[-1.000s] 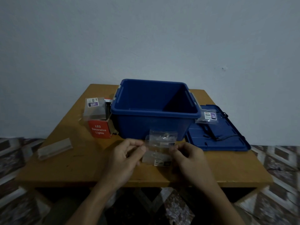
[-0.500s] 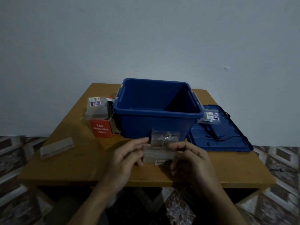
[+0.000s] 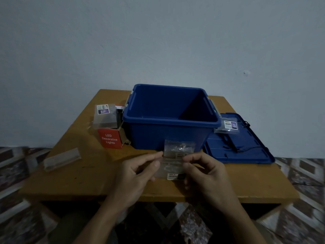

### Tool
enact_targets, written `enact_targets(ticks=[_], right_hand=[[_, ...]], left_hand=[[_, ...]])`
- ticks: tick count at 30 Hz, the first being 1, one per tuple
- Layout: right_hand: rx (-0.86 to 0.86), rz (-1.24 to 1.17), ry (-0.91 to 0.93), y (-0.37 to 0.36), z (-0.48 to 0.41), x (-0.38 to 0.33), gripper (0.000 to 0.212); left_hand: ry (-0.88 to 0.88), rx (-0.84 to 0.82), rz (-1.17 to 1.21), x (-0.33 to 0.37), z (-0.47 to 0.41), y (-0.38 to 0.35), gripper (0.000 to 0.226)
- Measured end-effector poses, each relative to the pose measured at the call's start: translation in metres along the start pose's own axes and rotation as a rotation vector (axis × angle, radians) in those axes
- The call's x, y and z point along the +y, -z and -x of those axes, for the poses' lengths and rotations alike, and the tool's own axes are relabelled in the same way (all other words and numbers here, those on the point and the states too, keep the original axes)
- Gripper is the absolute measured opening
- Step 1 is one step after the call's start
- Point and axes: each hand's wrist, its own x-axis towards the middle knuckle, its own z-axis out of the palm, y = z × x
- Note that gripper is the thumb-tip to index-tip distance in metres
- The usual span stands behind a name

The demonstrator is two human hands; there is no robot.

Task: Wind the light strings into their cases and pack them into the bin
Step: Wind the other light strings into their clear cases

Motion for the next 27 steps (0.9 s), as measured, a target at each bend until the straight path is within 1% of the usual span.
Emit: enact_targets(ticks=[3,7,13,17,21,27], right_hand=[[0.001,0.028,-0.026,0.000,0.000,0.000,0.004],[0.015,0.050,-0.066,-0.003,-0.002,0.000,0.003],[0.007,0.095,-0.126,-0.005,-0.009,-0.002,0.003],[-0.008,0.070,-0.183,-0.004,-0.009,-0.002,0.008],[0.016,0.046,-0.188,-0.004,-0.009,-0.001,0.012],[0.112,-0.067,-0.200,-0.015,-0.007,0.003,0.004]], left_hand=[[0.004,0.024,0.004,0.003,-0.001,-0.001,0.026],[0.045,0.060,0.014,0.009,-0.004,-0.008,0.013],[0.115,0.013,-0.084,0.016,-0.010,-0.012,0.011],[0.123,-0.015,-0.111,0.019,-0.011,-0.014,0.007],[0.183,0.027,-0.014,0.021,-0.011,-0.012,0.009],[0.167,0.067,-0.086,0.021,-0.004,0.004,0.013]])
